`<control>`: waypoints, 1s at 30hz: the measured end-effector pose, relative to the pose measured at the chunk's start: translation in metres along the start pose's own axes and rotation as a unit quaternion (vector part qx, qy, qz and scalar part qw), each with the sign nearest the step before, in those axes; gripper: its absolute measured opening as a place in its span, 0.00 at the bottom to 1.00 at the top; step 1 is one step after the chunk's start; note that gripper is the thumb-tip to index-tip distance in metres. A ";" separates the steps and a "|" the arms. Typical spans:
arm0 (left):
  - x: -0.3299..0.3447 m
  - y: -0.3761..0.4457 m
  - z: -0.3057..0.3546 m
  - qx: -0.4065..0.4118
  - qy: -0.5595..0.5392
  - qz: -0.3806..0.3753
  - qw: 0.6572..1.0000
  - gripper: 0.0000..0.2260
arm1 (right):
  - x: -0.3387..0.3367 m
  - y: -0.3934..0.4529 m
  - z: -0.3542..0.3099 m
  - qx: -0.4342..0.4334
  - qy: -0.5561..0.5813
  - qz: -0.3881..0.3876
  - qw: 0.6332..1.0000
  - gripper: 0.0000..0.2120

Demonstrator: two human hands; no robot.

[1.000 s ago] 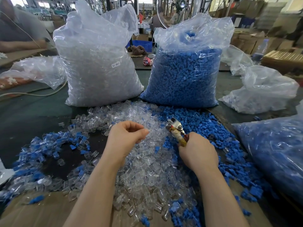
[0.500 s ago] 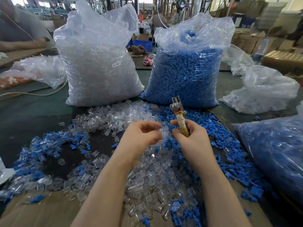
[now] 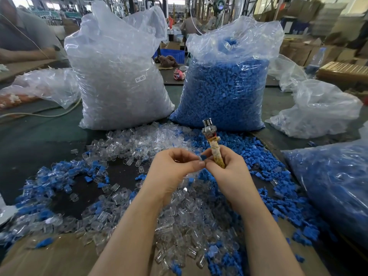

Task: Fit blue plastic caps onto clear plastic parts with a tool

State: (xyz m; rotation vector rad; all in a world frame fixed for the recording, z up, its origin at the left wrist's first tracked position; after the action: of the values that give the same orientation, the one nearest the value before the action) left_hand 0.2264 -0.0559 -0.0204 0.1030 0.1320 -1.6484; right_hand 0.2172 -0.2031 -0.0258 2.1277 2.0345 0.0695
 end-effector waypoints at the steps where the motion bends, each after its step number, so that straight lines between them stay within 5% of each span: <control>1: 0.000 0.000 0.000 -0.002 -0.001 0.001 1.000 0.06 | 0.000 0.000 0.000 -0.004 0.005 0.006 1.000 0.09; 30: -0.005 0.000 -0.004 -0.056 -0.128 0.065 0.988 0.03 | 0.001 0.000 -0.003 -0.045 0.000 0.112 0.993 0.06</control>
State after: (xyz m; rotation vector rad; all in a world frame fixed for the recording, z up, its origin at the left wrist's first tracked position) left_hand 0.2263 -0.0506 -0.0236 -0.1819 0.0213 -1.5059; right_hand 0.2166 -0.2021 -0.0225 2.2890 1.7475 0.1912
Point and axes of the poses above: each hand's wrist, its own y-axis towards the middle knuckle, its own x-axis out of the palm, z = x × y, the point moved 4 cm from there along y, towards the middle knuckle, and after that the axes turned 8 degrees about y, right-handed, at the moved point
